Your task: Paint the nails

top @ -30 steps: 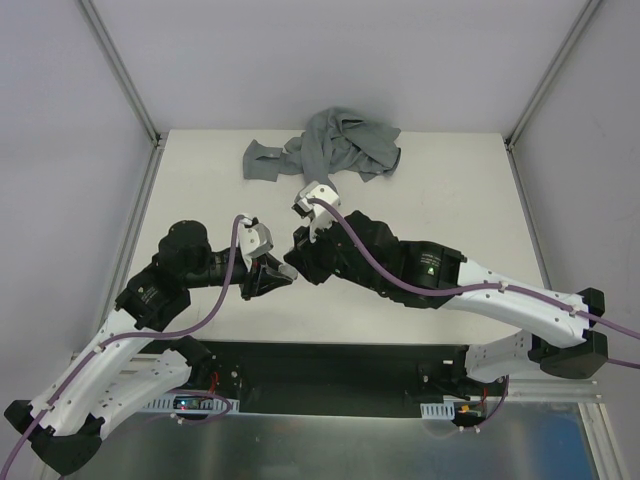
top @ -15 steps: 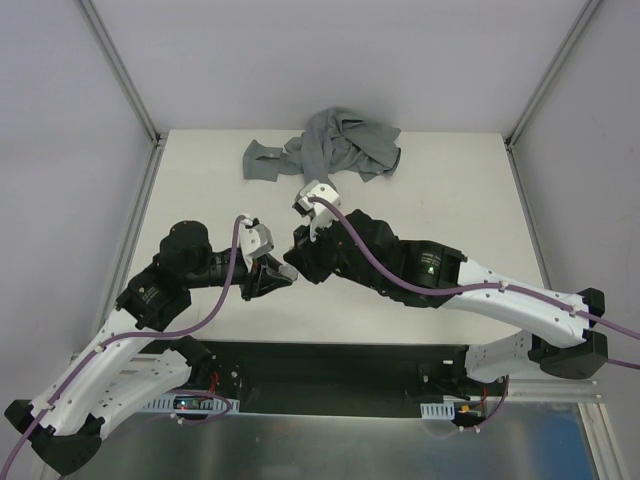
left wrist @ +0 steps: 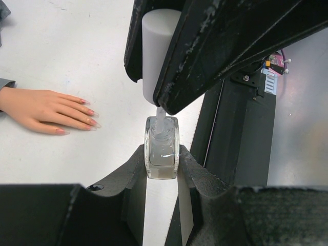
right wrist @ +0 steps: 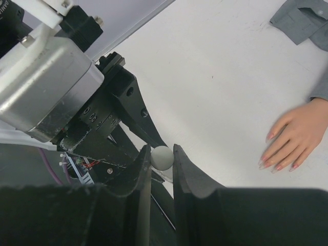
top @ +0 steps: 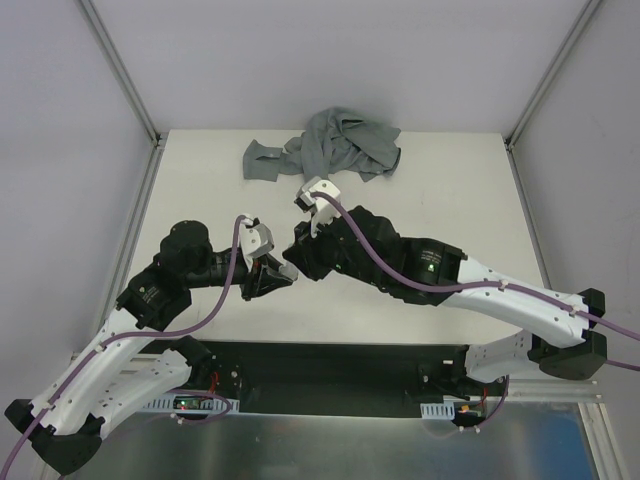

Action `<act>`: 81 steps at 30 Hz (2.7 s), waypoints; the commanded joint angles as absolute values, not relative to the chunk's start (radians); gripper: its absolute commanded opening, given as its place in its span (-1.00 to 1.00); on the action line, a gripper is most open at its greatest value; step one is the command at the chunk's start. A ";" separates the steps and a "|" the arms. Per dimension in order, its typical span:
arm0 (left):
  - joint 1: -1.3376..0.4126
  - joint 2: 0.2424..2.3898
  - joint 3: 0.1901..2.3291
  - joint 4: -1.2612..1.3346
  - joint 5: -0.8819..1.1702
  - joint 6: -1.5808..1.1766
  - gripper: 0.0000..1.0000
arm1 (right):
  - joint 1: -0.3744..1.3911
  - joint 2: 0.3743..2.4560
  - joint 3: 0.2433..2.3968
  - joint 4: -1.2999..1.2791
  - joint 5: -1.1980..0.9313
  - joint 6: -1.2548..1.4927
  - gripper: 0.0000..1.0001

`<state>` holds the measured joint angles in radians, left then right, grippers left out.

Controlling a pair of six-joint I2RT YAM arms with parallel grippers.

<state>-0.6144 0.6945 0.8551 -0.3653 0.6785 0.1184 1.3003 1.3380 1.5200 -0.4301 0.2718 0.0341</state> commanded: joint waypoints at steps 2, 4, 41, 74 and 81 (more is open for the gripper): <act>-0.614 0.686 0.853 -0.344 0.696 0.103 -1.00 | 1.293 1.312 1.516 -0.374 0.255 0.054 -0.99; -0.614 0.686 0.851 -0.344 0.696 0.101 -1.00 | 1.292 1.312 1.516 -0.371 0.247 0.058 -0.99; -0.609 0.649 0.845 -0.169 0.288 0.067 -1.00 | 1.020 1.302 0.898 0.118 0.374 -0.034 -0.99; -0.433 0.749 0.799 -0.109 0.502 0.002 -1.00 | 0.939 1.638 0.723 0.572 0.245 -0.169 -0.99; -0.433 0.747 0.796 -0.109 0.511 0.003 -1.00 | 0.936 1.647 0.727 0.584 0.241 -0.164 -0.99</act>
